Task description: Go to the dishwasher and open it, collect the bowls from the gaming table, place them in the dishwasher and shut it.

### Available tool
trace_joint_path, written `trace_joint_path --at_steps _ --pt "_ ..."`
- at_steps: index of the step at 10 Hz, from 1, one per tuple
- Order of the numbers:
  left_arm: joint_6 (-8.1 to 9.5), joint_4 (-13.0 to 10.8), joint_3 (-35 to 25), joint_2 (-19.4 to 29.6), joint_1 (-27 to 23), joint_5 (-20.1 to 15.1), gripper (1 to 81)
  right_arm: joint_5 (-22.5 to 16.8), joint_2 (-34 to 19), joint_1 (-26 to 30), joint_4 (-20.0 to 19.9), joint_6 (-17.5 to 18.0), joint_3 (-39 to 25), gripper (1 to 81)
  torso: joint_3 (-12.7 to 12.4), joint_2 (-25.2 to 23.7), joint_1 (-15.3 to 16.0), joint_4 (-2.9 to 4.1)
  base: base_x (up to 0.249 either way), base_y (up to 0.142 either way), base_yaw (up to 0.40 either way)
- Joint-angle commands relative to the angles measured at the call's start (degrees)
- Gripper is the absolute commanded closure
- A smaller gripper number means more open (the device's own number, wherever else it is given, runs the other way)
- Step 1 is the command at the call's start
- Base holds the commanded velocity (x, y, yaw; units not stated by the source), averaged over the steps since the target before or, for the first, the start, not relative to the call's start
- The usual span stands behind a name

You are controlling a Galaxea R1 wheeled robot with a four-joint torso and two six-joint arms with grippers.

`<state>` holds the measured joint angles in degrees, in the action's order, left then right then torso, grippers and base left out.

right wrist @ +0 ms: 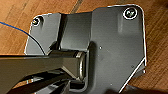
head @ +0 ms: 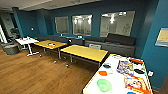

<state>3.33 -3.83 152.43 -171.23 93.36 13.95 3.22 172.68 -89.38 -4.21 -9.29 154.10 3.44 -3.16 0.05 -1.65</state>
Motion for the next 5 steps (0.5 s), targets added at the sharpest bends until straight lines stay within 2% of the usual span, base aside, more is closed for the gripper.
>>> trace_joint_path --at_steps 1,3,5 --pt "0.19 -0.2 -0.1 0.3 -2.0 -2.3 1.0 -3.0 -0.2 2.8 0.1 -0.1 -0.1 1.0 0.0 0.0 0.0 0.0 0.137 0.08 0.0" --pt "0.19 -0.2 -0.1 0.3 -2.1 -2.3 1.0 -3.0 0.0 2.9 0.2 -0.2 -0.1 1.0 0.0 0.0 0.0 0.0 0.136 0.079 0.0" --pt "0.19 -0.1 -0.1 0.4 -2.1 -2.3 1.0 -3.0 0.0 3.0 0.2 -0.1 -0.1 1.0 0.0 0.0 0.0 0.0 0.103 0.0 0.0"
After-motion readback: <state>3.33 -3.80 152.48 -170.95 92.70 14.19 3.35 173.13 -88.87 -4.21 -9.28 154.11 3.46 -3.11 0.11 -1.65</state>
